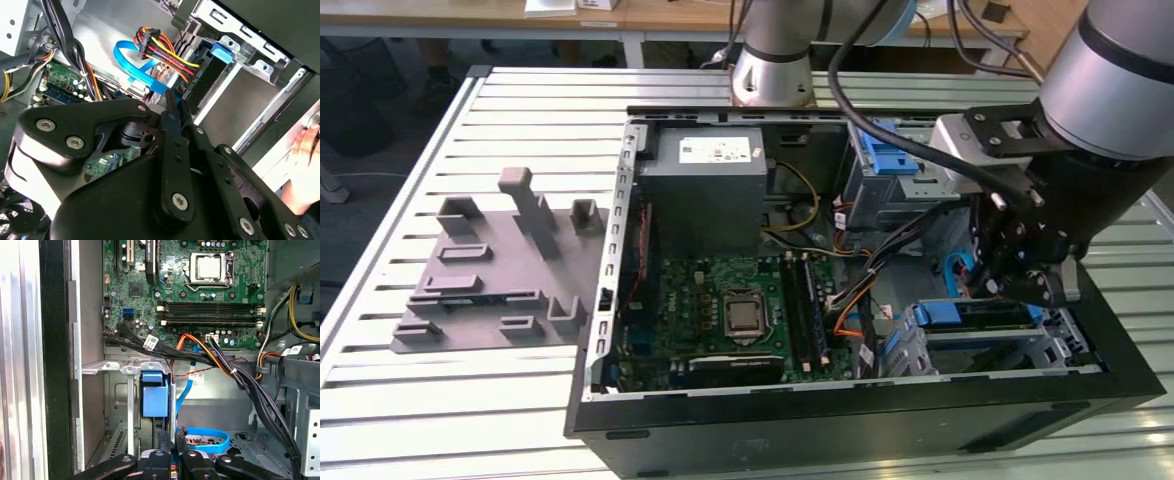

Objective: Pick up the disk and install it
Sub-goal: 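Insert the second disk wire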

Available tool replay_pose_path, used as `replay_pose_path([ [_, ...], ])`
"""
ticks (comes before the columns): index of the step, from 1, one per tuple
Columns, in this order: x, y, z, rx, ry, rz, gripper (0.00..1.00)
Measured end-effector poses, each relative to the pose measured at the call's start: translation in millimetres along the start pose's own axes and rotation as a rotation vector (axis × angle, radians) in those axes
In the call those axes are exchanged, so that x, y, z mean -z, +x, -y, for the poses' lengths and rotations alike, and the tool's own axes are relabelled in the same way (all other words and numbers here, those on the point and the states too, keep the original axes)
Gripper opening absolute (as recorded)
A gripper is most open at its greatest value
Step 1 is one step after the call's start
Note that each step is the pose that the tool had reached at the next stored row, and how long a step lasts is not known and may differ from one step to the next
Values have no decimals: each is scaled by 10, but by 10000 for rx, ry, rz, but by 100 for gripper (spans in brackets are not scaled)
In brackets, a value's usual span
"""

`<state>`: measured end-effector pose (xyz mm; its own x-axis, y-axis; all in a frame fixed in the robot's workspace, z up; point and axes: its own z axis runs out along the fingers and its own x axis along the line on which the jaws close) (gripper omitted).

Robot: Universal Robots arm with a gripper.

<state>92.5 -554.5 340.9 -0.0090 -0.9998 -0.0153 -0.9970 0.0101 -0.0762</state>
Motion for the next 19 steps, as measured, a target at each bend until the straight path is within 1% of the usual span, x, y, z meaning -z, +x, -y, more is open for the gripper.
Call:
replay_pose_path([
  [5, -11, 43, -4, -1, 5, 1, 16],
  [19, -33, 65, 6, -1, -2, 0, 16],
])
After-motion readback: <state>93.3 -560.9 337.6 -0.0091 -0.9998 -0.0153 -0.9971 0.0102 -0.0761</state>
